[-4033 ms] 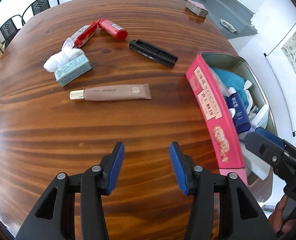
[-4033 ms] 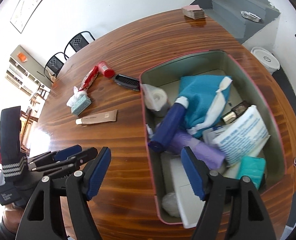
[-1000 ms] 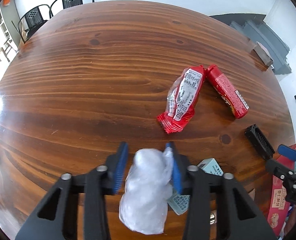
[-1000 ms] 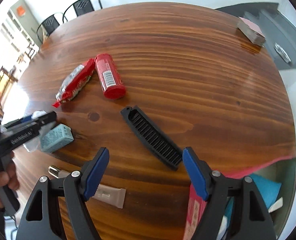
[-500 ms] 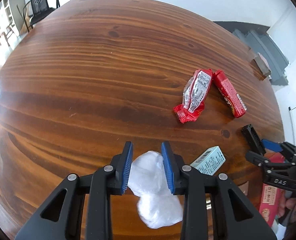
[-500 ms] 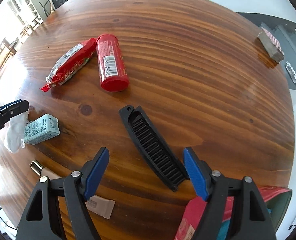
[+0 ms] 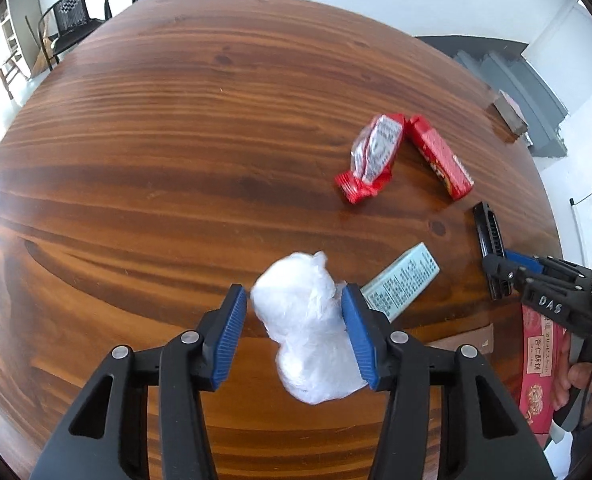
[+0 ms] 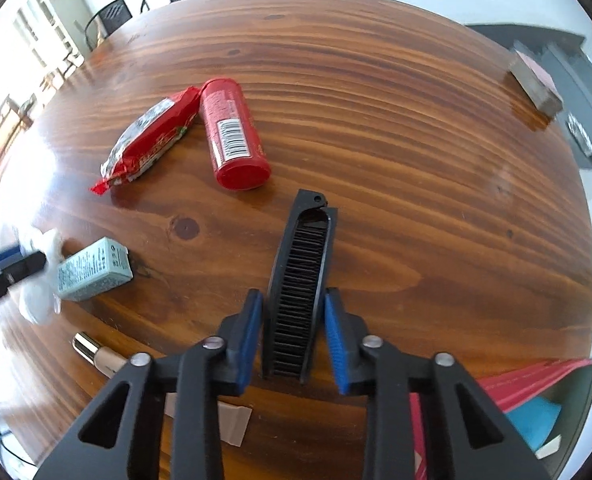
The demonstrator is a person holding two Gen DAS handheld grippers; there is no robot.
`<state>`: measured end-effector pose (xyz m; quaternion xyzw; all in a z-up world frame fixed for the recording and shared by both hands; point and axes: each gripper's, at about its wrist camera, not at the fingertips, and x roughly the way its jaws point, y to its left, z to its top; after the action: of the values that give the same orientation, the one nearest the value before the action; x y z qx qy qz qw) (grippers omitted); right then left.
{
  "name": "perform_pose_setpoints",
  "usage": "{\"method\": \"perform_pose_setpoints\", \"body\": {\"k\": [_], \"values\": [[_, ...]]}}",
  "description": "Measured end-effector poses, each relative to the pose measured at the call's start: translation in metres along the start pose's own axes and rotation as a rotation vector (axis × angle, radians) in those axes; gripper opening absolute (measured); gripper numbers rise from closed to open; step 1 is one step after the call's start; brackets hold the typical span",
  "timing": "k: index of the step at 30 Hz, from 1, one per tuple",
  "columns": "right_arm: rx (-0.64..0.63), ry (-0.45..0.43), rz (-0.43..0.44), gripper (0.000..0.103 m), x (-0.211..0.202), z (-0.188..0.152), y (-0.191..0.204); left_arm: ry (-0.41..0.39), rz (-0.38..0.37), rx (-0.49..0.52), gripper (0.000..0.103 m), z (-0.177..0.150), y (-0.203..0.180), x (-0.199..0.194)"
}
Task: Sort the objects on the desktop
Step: 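Grasp the black comb with the right tool, then carry the cotton bag and black comb into the pink tin and release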
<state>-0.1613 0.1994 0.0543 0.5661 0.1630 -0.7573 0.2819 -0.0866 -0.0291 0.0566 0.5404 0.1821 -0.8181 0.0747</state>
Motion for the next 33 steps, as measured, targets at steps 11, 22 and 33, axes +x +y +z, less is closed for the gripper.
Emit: {"method": "perform_pose_setpoints", "body": {"k": [11, 22, 33], "values": [[0.119, -0.035, 0.148, 0.029, -0.016, -0.016, -0.004, -0.005, 0.052, 0.001, 0.038, -0.014, -0.003, 0.001], [0.149, -0.074, 0.22, 0.029, -0.041, -0.041, -0.009, -0.084, 0.083, 0.014, 0.038, -0.033, -0.018, -0.047], [0.182, -0.138, 0.307, 0.029, -0.072, -0.069, -0.017, -0.141, 0.092, 0.058, 0.038, -0.065, -0.037, -0.098]]}}
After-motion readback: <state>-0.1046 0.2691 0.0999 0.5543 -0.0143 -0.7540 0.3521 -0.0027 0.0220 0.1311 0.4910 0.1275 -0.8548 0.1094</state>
